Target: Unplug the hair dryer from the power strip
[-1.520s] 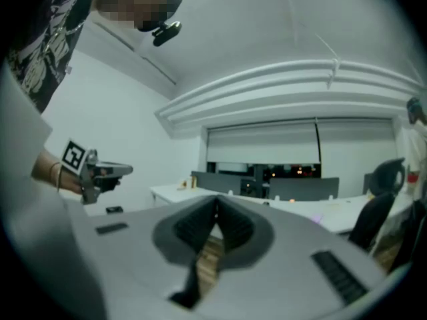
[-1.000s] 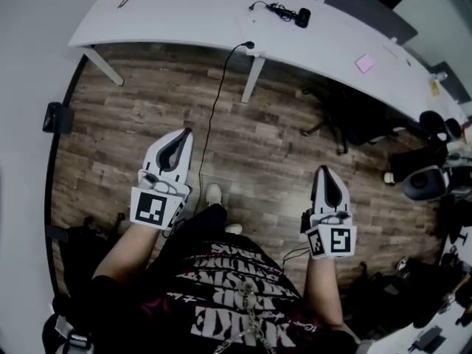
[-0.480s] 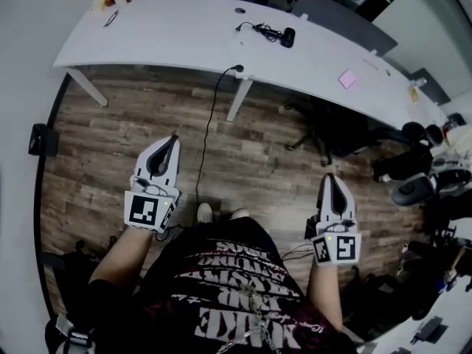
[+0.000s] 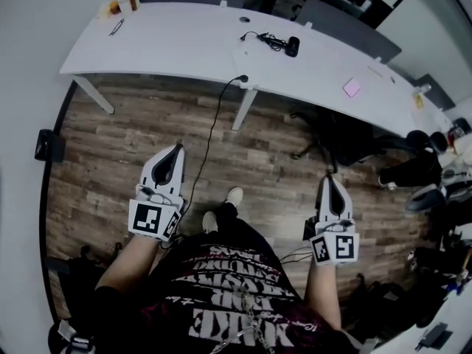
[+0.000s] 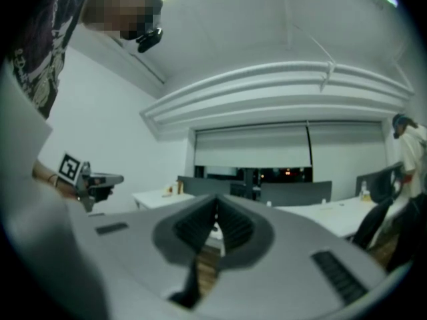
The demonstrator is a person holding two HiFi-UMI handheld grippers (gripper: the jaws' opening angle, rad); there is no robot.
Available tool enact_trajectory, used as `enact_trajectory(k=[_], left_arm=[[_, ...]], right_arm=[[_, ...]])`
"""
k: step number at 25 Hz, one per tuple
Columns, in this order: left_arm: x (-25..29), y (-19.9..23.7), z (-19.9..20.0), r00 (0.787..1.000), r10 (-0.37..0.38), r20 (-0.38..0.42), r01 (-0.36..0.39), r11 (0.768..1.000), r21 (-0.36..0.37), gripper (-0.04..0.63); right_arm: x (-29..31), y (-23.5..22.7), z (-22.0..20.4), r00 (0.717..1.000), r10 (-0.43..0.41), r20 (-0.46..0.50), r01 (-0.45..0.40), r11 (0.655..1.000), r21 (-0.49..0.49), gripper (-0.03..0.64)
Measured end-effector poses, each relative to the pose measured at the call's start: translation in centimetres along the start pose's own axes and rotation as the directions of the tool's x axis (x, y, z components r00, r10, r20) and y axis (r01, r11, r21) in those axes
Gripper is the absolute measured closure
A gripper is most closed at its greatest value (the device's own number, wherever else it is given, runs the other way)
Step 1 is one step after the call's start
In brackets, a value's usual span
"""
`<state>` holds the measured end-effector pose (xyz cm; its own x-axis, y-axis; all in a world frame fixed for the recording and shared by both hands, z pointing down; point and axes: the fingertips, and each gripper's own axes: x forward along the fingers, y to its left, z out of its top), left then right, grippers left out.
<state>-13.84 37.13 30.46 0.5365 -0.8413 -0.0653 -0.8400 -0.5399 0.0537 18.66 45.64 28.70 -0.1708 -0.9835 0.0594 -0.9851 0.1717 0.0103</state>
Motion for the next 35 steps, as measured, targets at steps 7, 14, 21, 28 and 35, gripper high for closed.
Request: enact_trajectory(k=[7, 14, 21, 28, 35], left_arm=[[0.7, 1.7, -1.6, 0.998, 0.023, -0.052, -0.022, 1.000, 0.011, 0.574], [3.5, 1.3, -1.2, 0.999, 0.004, -0.034, -0.003, 0.999, 0.050, 0.574], [6.2, 1.7, -1.1, 0.999, 0.010, -0.041, -0.007, 0.997, 0.077, 0.574], [9.8, 2.7, -1.5, 0.998, 0.031, -0.061, -0.025, 0.995, 0.098, 0.574], [14.5, 3.6, -0.3, 0.997, 0.049, -0.057, -0.043, 0.993, 0.114, 0.574]], right_arm=[[1.1, -0.9, -0.8, 1.000, -0.016, -0.019, 0.016, 1.000, 0.005, 0.586], [3.1, -2.5, -1.0, 0.999, -0.016, -0.034, 0.016, 1.000, 0.004, 0.586], [7.6, -1.6, -1.9, 0.997, 0.065, -0.052, -0.067, 0.997, -0.027, 0.586], [12.9, -0.9, -2.2, 0.987, 0.156, -0.041, -0.157, 0.987, -0.040, 0.586], [17.6, -1.5, -1.7, 0.978, 0.207, -0.021, -0.208, 0.978, -0.020, 0.586]])
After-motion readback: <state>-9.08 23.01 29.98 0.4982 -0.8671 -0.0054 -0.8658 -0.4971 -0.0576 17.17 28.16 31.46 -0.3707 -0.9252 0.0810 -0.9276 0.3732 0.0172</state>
